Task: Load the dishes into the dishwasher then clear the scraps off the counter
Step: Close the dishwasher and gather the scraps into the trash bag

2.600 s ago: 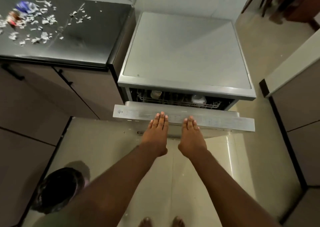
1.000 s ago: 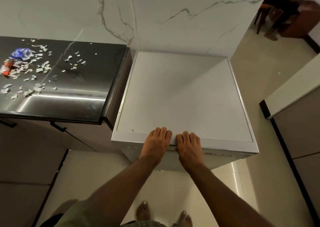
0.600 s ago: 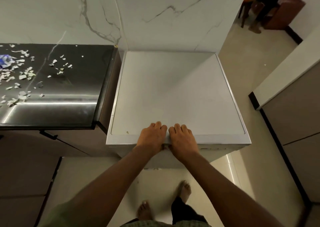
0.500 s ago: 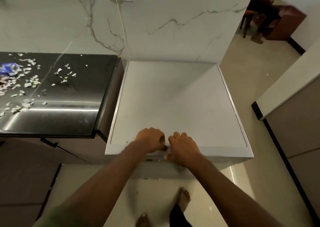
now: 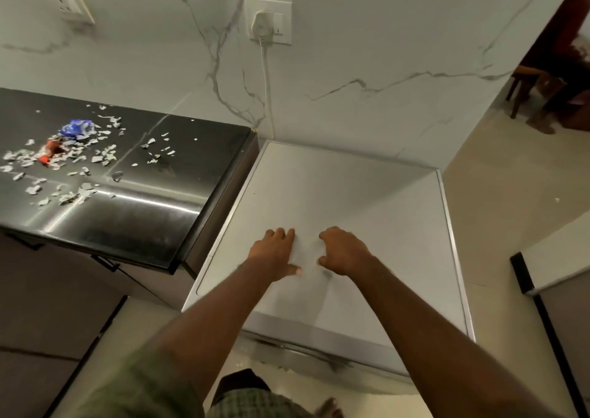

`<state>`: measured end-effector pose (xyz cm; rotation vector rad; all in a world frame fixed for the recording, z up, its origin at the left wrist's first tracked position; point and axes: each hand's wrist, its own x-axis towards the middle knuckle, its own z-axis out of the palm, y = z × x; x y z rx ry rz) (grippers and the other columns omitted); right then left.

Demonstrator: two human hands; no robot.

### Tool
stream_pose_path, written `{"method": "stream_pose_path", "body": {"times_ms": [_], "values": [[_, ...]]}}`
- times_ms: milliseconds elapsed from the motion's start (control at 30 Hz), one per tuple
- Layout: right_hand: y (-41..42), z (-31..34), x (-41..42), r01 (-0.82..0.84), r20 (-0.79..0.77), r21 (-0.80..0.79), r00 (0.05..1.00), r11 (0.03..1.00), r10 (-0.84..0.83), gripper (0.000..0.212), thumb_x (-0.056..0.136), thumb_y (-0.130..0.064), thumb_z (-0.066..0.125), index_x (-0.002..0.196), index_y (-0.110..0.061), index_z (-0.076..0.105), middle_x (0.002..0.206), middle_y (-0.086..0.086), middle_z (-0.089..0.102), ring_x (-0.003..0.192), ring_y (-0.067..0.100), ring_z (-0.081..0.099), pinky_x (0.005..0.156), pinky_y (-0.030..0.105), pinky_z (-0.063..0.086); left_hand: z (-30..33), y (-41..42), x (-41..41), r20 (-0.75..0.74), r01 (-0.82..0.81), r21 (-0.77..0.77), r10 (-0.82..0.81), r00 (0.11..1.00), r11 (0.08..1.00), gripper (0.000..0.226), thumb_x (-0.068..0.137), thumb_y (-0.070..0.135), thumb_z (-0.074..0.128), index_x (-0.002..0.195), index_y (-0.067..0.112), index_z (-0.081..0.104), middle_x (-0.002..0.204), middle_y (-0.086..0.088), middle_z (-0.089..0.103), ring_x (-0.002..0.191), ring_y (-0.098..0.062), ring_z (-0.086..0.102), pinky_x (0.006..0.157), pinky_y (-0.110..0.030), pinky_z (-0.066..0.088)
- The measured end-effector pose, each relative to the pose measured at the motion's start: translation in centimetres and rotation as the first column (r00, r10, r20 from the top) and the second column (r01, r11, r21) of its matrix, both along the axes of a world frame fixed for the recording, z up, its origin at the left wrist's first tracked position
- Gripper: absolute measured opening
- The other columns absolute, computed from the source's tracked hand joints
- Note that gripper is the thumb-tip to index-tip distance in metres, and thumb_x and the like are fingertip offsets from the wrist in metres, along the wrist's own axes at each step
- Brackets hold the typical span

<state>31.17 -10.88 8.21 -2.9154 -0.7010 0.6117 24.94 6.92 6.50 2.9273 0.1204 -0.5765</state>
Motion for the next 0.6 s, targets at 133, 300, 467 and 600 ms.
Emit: {"method": "stream_pose_path", "body": {"times_ms": [133,300,467,600], "values": [[1.4,-0.3,3.8,0.041,-0.006,-0.012,0.999,0.999,-0.041,0.067,0.089,-0.037,0.076,0.147,-0.02,0.049,0.146,0.008,0.054,0.131,0.032,0.057,0.105,0.042,0.051,0.6,0.3,2.8,0.024,0.011,0.056,-0.012,1.0,0.998,0.092,0.097,0.04,0.07,0.166,0.02,0.011,0.158,-0.009,0.036,0.143,-0.032,0.038,0.108,-0.047,0.046],[2.0,-0.8,7.2,0.06,-0.033,-0.087,0.997,0.994,-0.063,0.077,0.083,-0.044,0.082,0.146,-0.019,0.046,0.142,0.012,0.055,0.129,0.034,0.057,0.103,0.041,0.051,1.5,0.8,6.5,-0.096,0.006,0.07,0.001,0.995,0.998,0.061,0.087,0.029,0.083,0.141,0.016,0.058,0.134,-0.009,0.056,0.126,-0.032,0.058,0.101,-0.044,0.052],[3.1,-0.8,9.4,0.002,-0.088,-0.207,0.996,0.978,-0.02,0.075,0.073,-0.049,0.091,0.133,-0.016,0.059,0.129,0.009,0.065,0.118,0.03,0.063,0.096,0.037,0.053,3.0,1.4,10.1,-0.032,0.035,0.091,-0.033,0.999,0.995,0.034,0.093,0.028,0.077,0.121,0.011,0.069,0.123,-0.009,0.066,0.112,-0.031,0.067,0.089,-0.039,0.055],[3.8,-0.9,10.1,0.018,-0.102,-0.235,0.994,0.972,-0.043,0.069,0.063,-0.046,0.098,0.117,-0.014,0.069,0.117,0.007,0.072,0.107,0.026,0.068,0.085,0.032,0.055,3.8,2.9,13.0,0.075,0.054,0.107,-0.062,0.995,0.993,0.038,0.095,0.032,0.073,0.129,0.016,0.068,0.13,-0.006,0.061,0.12,-0.029,0.061,0.096,-0.041,0.054]]}}
